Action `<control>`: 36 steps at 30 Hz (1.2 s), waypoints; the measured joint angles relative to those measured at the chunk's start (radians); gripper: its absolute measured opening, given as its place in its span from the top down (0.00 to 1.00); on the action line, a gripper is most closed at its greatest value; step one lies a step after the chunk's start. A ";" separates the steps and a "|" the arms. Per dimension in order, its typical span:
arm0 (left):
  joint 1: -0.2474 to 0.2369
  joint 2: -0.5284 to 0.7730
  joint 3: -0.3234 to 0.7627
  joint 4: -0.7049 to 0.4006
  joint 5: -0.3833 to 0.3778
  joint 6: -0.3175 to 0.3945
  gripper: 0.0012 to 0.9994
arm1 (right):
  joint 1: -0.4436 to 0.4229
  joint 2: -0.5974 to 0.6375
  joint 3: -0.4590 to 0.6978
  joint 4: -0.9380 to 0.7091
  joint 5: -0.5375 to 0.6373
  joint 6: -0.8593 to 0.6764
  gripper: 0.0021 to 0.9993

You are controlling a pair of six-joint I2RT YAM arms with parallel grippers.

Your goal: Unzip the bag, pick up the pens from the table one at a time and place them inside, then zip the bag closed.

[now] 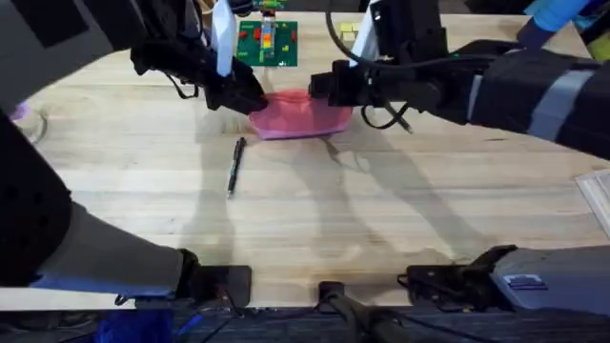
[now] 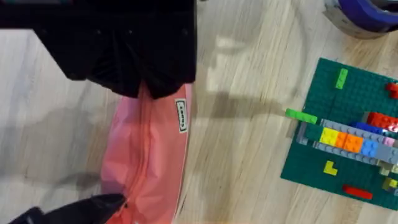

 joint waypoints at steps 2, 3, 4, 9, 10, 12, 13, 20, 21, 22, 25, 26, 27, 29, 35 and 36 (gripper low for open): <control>0.000 0.000 0.000 0.000 -0.001 0.000 0.96 | 0.010 0.007 0.000 0.014 0.011 0.006 0.97; 0.001 0.000 0.000 0.001 -0.002 0.000 0.96 | 0.014 0.013 0.000 0.025 0.014 0.013 0.97; 0.001 0.000 0.000 0.001 -0.004 0.000 0.96 | 0.017 0.020 0.000 0.039 0.017 0.022 0.97; 0.009 0.000 0.000 0.003 -0.014 0.000 0.96 | 0.030 0.053 0.000 0.127 0.027 0.064 0.97; 0.011 0.000 0.000 0.003 -0.016 0.000 0.96 | 0.032 0.059 0.000 0.143 0.028 0.075 0.97; 0.013 0.000 0.000 0.003 -0.019 0.000 0.96 | 0.033 0.070 0.000 0.173 0.028 0.098 0.97; 0.014 0.000 0.000 0.003 -0.021 0.000 0.96 | 0.033 0.075 0.000 0.188 0.028 0.109 0.97; 0.015 0.000 0.000 -0.004 -0.021 0.000 0.96 | 0.027 0.081 0.000 0.235 0.031 0.148 0.97; 0.015 0.000 0.000 -0.004 -0.019 0.000 0.96 | 0.024 0.080 0.000 0.233 0.029 0.151 0.97; 0.015 0.000 0.000 -0.004 -0.017 0.000 0.96 | 0.021 0.081 0.000 0.227 0.026 0.153 0.97; 0.015 0.000 0.000 -0.004 -0.010 0.000 0.96 | 0.003 0.080 0.001 0.201 0.008 0.155 0.97; 0.015 0.000 0.000 -0.004 -0.007 0.000 0.96 | -0.007 0.080 0.002 0.192 -0.001 0.155 0.97; 0.014 0.000 0.000 -0.004 -0.005 0.000 0.96 | -0.018 0.078 0.003 0.181 -0.009 0.156 0.97; 0.013 0.000 0.000 0.000 0.002 0.000 0.96 | -0.040 0.077 0.006 0.168 -0.025 0.158 0.97; 0.002 0.000 0.000 0.002 0.043 0.000 0.96 | -0.064 0.075 0.015 0.124 -0.015 0.157 0.97; 0.003 0.000 0.000 0.001 0.049 0.000 0.96 | -0.064 0.074 0.017 0.113 -0.009 0.157 0.97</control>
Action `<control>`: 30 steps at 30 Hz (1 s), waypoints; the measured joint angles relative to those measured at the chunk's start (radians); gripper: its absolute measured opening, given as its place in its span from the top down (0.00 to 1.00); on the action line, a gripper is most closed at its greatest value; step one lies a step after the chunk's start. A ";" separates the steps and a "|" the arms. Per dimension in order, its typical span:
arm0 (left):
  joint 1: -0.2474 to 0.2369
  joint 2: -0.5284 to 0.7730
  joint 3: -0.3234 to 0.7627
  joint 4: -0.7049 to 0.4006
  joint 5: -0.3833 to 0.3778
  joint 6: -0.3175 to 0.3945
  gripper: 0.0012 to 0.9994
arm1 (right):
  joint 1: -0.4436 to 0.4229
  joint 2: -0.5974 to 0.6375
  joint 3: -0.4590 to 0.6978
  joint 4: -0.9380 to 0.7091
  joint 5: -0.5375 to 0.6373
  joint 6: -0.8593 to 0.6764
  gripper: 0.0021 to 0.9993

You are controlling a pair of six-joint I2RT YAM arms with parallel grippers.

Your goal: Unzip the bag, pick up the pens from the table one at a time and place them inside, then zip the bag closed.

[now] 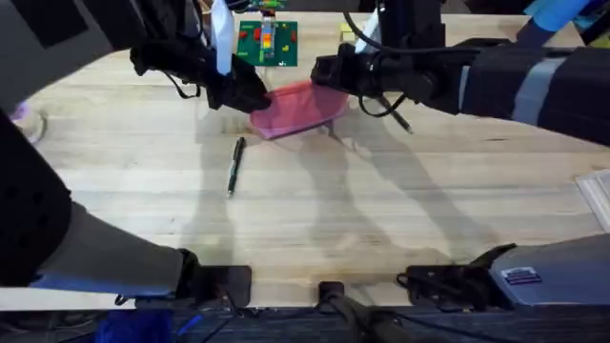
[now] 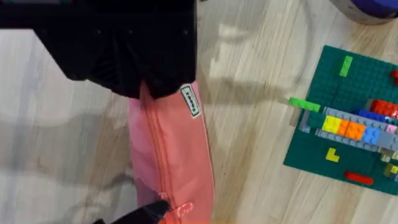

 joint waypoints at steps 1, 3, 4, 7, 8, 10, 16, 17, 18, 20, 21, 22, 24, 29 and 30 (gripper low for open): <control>0.000 0.000 0.000 0.000 0.005 0.000 0.96 | 0.001 -0.002 0.001 -0.010 0.004 0.000 0.97; 0.000 0.000 0.000 -0.002 0.012 0.000 0.96 | 0.003 -0.007 0.002 -0.019 0.010 0.000 0.97; 0.000 0.000 0.000 -0.002 0.014 0.000 0.96 | 0.005 -0.008 0.002 -0.020 0.013 0.000 0.97; 0.000 0.000 0.000 -0.002 0.016 0.000 0.96 | 0.021 -0.010 0.003 -0.019 0.029 -0.003 0.97; 0.000 0.000 0.000 -0.002 0.016 0.000 0.96 | 0.030 -0.010 0.003 -0.020 0.037 -0.008 0.97; 0.000 0.000 0.000 -0.002 0.015 0.000 0.96 | 0.049 -0.010 0.003 -0.020 0.054 -0.021 0.97; 0.000 0.000 0.000 -0.004 0.011 0.000 0.96 | 0.100 -0.010 0.003 -0.022 0.111 -0.044 0.97; 0.000 0.000 0.000 -0.004 0.011 0.000 0.96 | 0.104 -0.010 0.003 -0.021 0.115 -0.045 0.97; 0.000 0.000 0.000 -0.004 0.010 0.000 0.96 | 0.109 -0.010 0.003 -0.018 0.119 -0.046 0.97; 0.002 0.000 0.000 -0.005 0.005 0.000 0.96 | 0.117 -0.010 0.003 -0.009 0.129 -0.050 0.97; 0.003 0.000 0.000 -0.005 0.002 0.000 0.96 | 0.122 -0.010 0.003 -0.004 0.135 -0.052 0.97; 0.004 0.000 0.000 -0.006 0.000 0.000 0.96 | 0.129 -0.010 0.003 0.001 0.140 -0.052 0.97; 0.006 0.000 0.000 -0.006 -0.005 0.000 0.96 | 0.141 -0.010 0.003 0.010 0.152 -0.053 0.97; 0.011 0.000 0.000 -0.007 -0.010 0.000 0.96 | 0.173 -0.009 0.003 0.013 0.185 -0.053 0.97; 0.012 0.000 0.000 -0.007 -0.011 0.000 0.96 | 0.182 -0.009 0.003 0.015 0.192 -0.053 0.97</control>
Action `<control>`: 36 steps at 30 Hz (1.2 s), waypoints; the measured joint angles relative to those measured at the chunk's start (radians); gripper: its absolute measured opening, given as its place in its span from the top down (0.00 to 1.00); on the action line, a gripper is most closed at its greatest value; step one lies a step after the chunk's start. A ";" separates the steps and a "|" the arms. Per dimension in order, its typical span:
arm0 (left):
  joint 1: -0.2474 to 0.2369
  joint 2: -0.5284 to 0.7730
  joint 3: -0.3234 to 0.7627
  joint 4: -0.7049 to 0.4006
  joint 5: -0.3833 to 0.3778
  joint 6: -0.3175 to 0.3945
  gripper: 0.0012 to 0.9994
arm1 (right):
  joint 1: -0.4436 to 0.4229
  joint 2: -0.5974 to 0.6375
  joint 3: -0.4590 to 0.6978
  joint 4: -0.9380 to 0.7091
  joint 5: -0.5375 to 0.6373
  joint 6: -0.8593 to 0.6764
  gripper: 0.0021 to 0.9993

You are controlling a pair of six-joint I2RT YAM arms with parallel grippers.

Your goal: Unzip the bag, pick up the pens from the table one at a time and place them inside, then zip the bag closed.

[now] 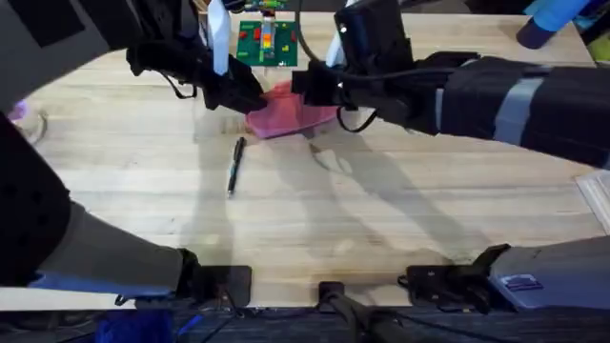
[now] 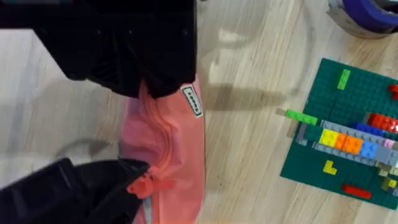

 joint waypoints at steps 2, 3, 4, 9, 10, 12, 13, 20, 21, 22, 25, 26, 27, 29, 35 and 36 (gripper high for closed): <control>0.002 0.000 0.000 -0.002 -0.003 0.000 0.96 | 0.017 0.002 0.000 0.007 0.014 0.000 0.97; 0.002 0.000 0.000 -0.003 -0.005 0.000 0.96 | 0.025 0.004 0.000 0.012 0.019 0.000 0.97; 0.004 0.000 0.000 -0.003 -0.009 0.000 0.96 | 0.033 0.010 0.000 0.022 0.023 0.000 0.97; 0.011 0.000 0.000 -0.003 -0.038 0.000 0.96 | 0.082 0.057 0.000 0.074 0.030 0.001 0.97; 0.011 0.000 0.000 -0.003 -0.044 0.000 0.96 | 0.091 0.064 0.000 0.085 0.032 0.001 0.97; 0.014 0.000 0.000 -0.002 -0.055 0.000 0.96 | 0.107 0.075 0.000 0.102 0.035 0.001 0.97; 0.015 0.000 0.000 -0.002 -0.060 0.000 0.96 | 0.113 0.077 0.000 0.106 0.037 0.001 0.97; 0.019 0.000 0.000 0.002 -0.078 0.000 0.96 | 0.141 0.082 0.000 0.137 0.042 0.001 0.97; 0.019 0.000 0.000 0.005 -0.083 0.001 0.96 | 0.144 0.087 0.000 0.150 0.043 0.001 0.97; 0.021 0.000 0.000 0.007 -0.087 0.001 0.96 | 0.147 0.094 0.000 0.167 0.042 0.001 0.97; 0.026 0.000 0.000 0.009 -0.103 0.003 0.96 | 0.160 0.111 -0.001 0.199 0.043 0.001 0.97; 0.027 0.000 0.000 0.009 -0.106 0.003 0.96 | 0.163 0.113 -0.001 0.203 0.043 0.001 0.97; 0.028 0.000 0.000 0.009 -0.106 0.003 0.96 | 0.166 0.114 -0.001 0.205 0.043 0.001 0.97; 0.028 0.000 0.000 0.009 -0.108 0.003 0.96 | 0.169 0.114 -0.001 0.209 0.043 0.001 0.97; 0.029 0.000 0.000 0.014 -0.113 0.004 0.96 | 0.180 0.114 -0.004 0.237 0.037 0.001 0.97; 0.029 0.000 0.000 0.014 -0.114 0.005 0.96 | 0.184 0.114 -0.005 0.238 0.034 0.001 0.97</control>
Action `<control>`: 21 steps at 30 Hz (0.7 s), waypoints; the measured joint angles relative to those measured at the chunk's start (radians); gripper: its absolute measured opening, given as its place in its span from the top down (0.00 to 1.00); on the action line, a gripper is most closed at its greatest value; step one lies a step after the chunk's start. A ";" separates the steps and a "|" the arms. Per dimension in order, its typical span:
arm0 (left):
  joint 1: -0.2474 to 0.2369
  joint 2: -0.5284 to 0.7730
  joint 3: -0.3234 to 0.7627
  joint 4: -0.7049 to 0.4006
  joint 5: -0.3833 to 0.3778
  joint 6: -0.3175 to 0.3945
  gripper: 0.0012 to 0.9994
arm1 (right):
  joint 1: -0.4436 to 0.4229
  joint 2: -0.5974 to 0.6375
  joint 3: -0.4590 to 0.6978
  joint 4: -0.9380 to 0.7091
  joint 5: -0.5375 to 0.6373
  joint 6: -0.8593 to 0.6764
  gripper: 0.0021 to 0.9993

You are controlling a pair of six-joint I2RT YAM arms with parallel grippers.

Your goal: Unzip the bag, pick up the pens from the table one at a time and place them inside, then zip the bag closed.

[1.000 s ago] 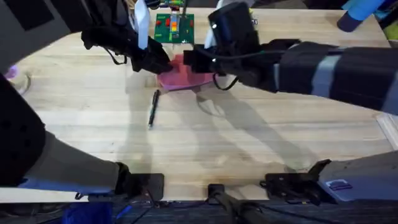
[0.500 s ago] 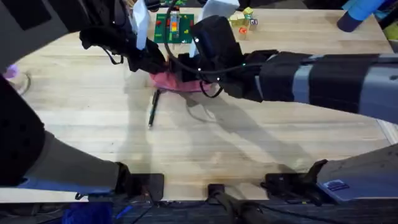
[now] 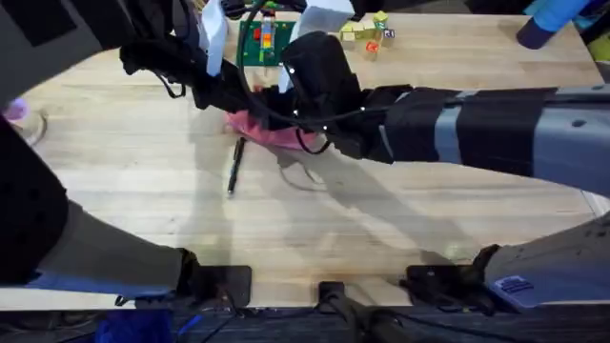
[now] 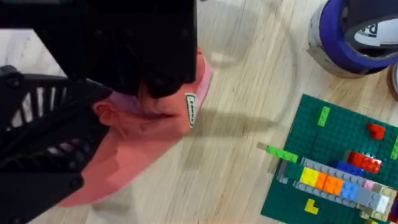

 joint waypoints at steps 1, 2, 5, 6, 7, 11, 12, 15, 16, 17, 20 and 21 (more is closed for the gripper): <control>0.001 0.000 0.000 0.000 -0.002 0.002 0.96 | 0.001 0.000 0.000 0.000 -0.004 -0.001 0.97; 0.002 0.000 0.000 -0.001 -0.003 0.004 0.96 | 0.002 0.000 0.000 0.000 -0.008 -0.001 0.97; 0.006 0.000 0.000 -0.002 -0.006 0.014 0.96 | 0.001 0.000 0.000 0.002 -0.019 -0.006 0.84; 0.010 0.000 0.001 -0.006 -0.005 0.019 0.96 | -0.001 0.000 0.000 0.004 -0.016 -0.017 0.75; 0.014 -0.001 0.002 -0.010 -0.001 0.023 0.96 | -0.004 0.000 0.000 0.000 -0.012 -0.029 0.65; 0.025 -0.006 0.002 -0.028 0.013 0.036 0.96 | -0.029 -0.026 0.000 -0.073 0.024 -0.099 0.08; 0.025 -0.008 0.002 -0.033 0.022 0.036 0.96 | -0.034 -0.042 0.000 -0.101 0.029 -0.116 0.03; 0.015 -0.005 0.002 -0.013 0.049 0.026 0.96 | -0.027 -0.123 0.000 -0.179 -0.033 -0.163 0.00; 0.004 -0.005 0.002 -0.005 0.063 0.022 0.96 | -0.011 -0.159 0.004 -0.203 -0.068 -0.179 0.00; -0.007 -0.005 0.002 -0.001 0.076 0.020 0.96 | 0.000 -0.194 0.009 -0.230 -0.098 -0.194 0.00; -0.036 -0.005 0.002 -0.001 0.116 0.013 0.96 | 0.001 -0.296 0.021 -0.311 -0.166 -0.229 0.00; -0.042 -0.005 0.002 -0.004 0.125 0.012 0.96 | -0.012 -0.318 0.025 -0.335 -0.177 -0.235 0.00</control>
